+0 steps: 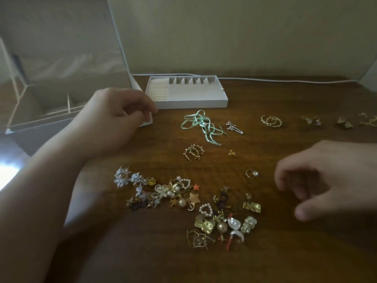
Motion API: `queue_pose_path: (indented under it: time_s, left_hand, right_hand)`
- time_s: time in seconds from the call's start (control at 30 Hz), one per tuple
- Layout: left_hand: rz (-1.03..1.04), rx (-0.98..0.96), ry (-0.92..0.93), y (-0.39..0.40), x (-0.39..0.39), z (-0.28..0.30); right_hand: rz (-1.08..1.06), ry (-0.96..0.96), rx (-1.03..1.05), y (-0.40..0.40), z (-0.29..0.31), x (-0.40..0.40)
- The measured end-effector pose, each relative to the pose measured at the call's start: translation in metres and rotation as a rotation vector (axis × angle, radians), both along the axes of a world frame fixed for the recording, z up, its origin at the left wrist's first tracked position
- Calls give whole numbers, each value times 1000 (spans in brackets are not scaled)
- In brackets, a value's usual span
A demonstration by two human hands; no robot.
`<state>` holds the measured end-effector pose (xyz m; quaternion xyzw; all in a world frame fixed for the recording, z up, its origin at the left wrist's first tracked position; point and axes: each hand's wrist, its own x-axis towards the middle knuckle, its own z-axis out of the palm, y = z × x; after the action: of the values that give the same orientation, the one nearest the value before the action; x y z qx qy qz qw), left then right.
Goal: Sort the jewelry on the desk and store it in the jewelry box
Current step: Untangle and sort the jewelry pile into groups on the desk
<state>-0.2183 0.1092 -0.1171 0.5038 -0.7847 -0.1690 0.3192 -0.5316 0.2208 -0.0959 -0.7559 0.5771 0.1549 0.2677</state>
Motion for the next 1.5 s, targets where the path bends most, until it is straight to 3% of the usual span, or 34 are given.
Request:
queue_pose_path:
  time_s: [0.13, 0.3, 0.37, 0.5, 0.67, 0.93, 1.13, 1.5]
  left_hand:
    - [-5, -11, -103, -1, -4, -6]
    - [-85, -27, -184, -1, -5, -9]
    - [-171, -28, -197, 1, -6, -8]
    - [-329, 45, -208, 5, -8, -11]
    - [-373, 32, -324, 3, -9, -16]
    - [-416, -37, -287, 1, -5, -16]
    - [-598, 186, -238, 5, -3, -11]
    - [-612, 371, -309, 5, -1, -10]
  right_hand:
    - [39, 68, 10, 6, -14, 7]
    - [57, 10, -17, -5, -11, 11]
    - [21, -83, -126, -13, -10, 10]
    - [-144, -337, -542, -39, -24, 10]
    - [-244, -387, -644, -58, -45, 21]
    - [-127, -345, -646, -47, -35, 10]
    - [9, -230, -256, -32, -20, 2]
    - [0, -229, -332, -34, -33, 9]
